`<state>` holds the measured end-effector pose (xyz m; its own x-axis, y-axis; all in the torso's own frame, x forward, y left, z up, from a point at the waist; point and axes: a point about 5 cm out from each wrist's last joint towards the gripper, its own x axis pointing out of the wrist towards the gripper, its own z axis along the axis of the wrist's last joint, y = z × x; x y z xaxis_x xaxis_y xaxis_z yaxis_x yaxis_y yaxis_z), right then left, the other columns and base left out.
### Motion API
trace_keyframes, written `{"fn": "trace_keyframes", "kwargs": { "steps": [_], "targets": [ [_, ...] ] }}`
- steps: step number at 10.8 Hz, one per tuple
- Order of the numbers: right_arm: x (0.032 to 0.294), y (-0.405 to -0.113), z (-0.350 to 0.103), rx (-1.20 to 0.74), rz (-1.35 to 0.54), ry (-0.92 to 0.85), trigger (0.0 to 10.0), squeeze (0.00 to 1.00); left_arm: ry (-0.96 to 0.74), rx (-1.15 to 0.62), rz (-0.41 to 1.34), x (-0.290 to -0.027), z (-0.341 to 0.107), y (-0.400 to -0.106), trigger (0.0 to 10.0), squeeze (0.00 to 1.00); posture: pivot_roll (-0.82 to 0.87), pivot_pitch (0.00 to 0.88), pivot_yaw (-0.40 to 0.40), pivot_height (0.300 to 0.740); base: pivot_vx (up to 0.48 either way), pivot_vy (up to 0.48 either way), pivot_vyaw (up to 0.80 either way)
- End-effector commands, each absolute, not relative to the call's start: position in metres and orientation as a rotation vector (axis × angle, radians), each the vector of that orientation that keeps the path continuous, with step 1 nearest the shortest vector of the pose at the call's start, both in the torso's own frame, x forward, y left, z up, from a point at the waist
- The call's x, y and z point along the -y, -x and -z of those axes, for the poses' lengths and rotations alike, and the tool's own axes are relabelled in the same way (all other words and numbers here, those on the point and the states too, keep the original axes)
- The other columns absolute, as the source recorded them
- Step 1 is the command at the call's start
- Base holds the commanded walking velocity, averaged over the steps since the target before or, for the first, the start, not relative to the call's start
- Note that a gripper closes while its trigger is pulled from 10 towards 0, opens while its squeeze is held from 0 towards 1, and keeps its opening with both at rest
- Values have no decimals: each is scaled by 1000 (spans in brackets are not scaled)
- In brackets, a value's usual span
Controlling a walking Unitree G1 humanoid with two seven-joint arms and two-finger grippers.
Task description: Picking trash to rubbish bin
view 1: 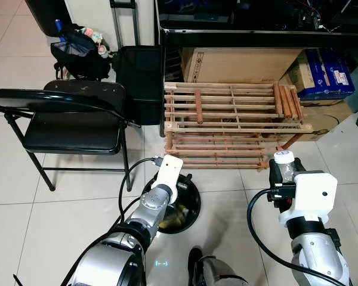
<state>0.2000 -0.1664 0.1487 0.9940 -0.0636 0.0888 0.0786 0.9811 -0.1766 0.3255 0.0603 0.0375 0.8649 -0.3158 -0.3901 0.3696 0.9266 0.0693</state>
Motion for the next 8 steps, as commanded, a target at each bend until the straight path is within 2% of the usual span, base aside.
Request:
{"fn": "trace_keyframes", "kwargs": {
  "steps": [1,3,5,6,8],
  "targets": [
    [171,-198,-149,74,87,192,10000,0,-151,-402,366,-57,-34,-322,10000,1000,-97,241,-70,740,0,0,0],
    [172,-200,-149,78,86,195,10000,0,-145,-386,344,-62,-38,-326,10000,1000,-84,233,-71,740,0,0,0],
    [169,-208,-145,76,60,183,10000,0,-159,-329,275,-80,-47,-336,10000,1000,-18,232,-78,740,0,0,0],
    [164,-217,-142,77,22,175,10000,0,-154,-297,242,-96,-50,-339,10000,0,23,236,-81,740,0,0,0],
    [164,-235,-136,69,-29,178,10000,0,-166,-252,216,-122,-52,-336,10000,0,96,243,-91,740,0,0,0]
  ]
}}
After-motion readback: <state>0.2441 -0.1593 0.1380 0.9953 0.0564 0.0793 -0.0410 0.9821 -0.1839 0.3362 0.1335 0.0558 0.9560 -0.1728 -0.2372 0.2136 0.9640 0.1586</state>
